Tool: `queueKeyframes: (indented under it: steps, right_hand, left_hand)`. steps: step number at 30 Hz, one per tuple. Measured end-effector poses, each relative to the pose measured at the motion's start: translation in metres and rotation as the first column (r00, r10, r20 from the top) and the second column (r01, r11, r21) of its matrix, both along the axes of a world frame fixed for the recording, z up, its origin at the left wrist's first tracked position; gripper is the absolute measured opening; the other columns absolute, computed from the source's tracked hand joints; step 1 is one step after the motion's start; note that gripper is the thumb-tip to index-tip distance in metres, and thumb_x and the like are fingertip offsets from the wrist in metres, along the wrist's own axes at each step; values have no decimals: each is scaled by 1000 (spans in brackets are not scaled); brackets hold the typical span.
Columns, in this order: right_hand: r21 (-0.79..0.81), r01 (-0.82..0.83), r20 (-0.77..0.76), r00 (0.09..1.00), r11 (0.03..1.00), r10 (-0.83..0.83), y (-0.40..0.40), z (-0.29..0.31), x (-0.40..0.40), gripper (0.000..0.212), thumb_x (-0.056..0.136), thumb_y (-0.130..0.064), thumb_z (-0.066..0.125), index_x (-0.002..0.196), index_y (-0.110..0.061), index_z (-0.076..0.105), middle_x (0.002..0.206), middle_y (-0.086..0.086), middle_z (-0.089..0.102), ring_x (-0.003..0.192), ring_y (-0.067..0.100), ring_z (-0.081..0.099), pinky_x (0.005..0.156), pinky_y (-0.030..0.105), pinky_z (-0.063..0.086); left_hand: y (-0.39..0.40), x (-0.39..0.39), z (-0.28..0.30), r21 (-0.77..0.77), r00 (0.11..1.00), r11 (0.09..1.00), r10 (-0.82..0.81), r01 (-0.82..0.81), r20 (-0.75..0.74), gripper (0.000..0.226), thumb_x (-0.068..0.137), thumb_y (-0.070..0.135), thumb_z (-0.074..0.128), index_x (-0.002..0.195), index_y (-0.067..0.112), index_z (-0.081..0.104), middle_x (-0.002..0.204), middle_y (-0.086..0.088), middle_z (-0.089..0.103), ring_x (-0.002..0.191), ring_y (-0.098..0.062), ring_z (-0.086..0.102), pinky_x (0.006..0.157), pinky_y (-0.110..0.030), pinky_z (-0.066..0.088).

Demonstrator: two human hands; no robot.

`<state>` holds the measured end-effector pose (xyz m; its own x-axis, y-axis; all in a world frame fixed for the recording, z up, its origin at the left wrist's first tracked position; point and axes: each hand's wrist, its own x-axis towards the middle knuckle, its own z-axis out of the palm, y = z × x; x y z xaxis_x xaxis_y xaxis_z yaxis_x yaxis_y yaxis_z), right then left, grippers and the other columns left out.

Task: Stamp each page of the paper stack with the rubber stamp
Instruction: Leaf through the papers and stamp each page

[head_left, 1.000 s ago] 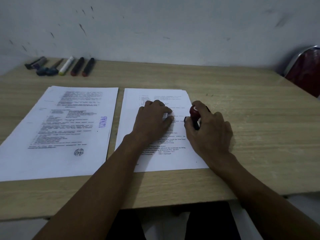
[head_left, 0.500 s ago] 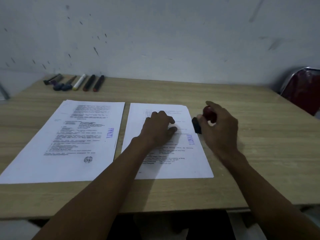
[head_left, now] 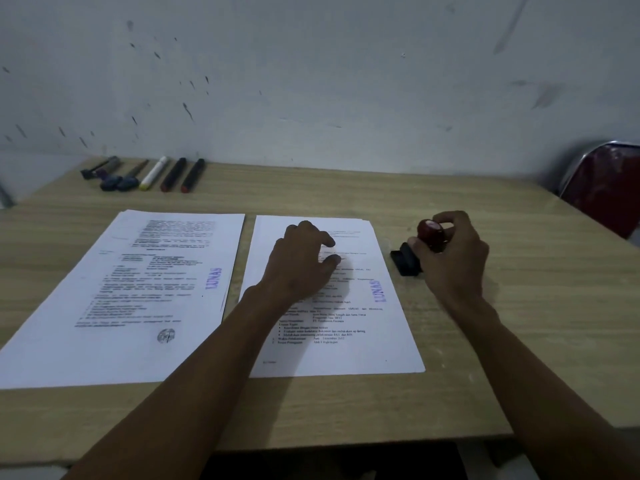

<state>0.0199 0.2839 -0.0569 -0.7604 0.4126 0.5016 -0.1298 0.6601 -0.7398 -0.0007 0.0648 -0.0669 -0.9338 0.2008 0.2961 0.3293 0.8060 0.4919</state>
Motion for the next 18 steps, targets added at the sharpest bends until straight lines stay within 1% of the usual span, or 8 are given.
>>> queueKeyframes:
  steps: [5, 9, 12, 13, 15, 17, 18]
  right_hand:
    - [34, -35, 30, 999, 999, 34, -8, -6, -6, 37, 76, -14, 82, 107, -15, 61, 85, -4, 61, 78, 18, 62, 72, 23, 42]
    - [64, -30, 22, 999, 998, 29, -10, -8, -8, 38, 77, -14, 81, 109, -15, 59, 86, -5, 60, 79, 23, 65, 76, 32, 51]
    - [75, -7, 24, 1000, 997, 5, -12, -8, -10, 39, 77, -14, 80, 110, -15, 59, 87, -5, 59, 79, 22, 64, 78, 39, 54]
    - [72, 3, 23, 1000, 997, -4, -12, -9, -10, 39, 77, -14, 80, 110, -15, 59, 88, -3, 60, 78, 21, 63, 78, 39, 54]
    - [73, 11, 15, 1000, 997, -12, -12, -9, -10, 39, 77, -14, 80, 110, -15, 59, 92, 2, 66, 78, 23, 63, 77, 39, 53]
    - [83, 15, 14, 1000, 996, -16, -12, -10, -9, 40, 77, -15, 80, 110, -15, 58, 95, 5, 68, 80, 26, 65, 76, 40, 54]
    - [85, 19, 18, 1000, 996, -20, -12, -10, -9, 41, 77, -16, 80, 111, -15, 58, 96, 5, 69, 81, 27, 66, 76, 41, 54]
  left_hand:
    - [-7, -1, 0, 17, 1000, 1000, 22, -22, -8, 34, 87, 39, 64, 116, 21, 65, 125, -3, 57, 120, -22, 47, 100, -41, 40]
    - [-12, 1, 2, 36, 999, 998, 50, -50, -7, 34, 87, 38, 65, 117, 21, 65, 126, -2, 56, 122, -21, 46, 102, -41, 39]
    - [-15, 5, 5, 49, 995, 994, 100, -100, -15, 34, 88, 37, 64, 117, 20, 64, 126, -2, 55, 122, -21, 47, 100, -39, 40]
    - [-16, 7, 7, 36, 990, 990, 137, -136, -17, 35, 88, 37, 63, 118, 19, 63, 126, -3, 54, 122, -21, 47, 99, -39, 41]
    - [-19, 10, 10, -40, 964, 964, 265, -264, 15, 41, 89, 42, 60, 121, 17, 59, 130, -6, 51, 125, -24, 45, 96, -40, 42]
    - [-24, 13, 14, -158, 904, 905, 414, -396, 106, 52, 86, 51, 60, 121, 12, 55, 131, -12, 48, 125, -30, 42, 95, -43, 41]
    - [-26, 14, 15, -214, 870, 877, 466, -430, 160, 60, 83, 57, 61, 119, 10, 54, 131, -14, 46, 125, -33, 41, 96, -45, 39]
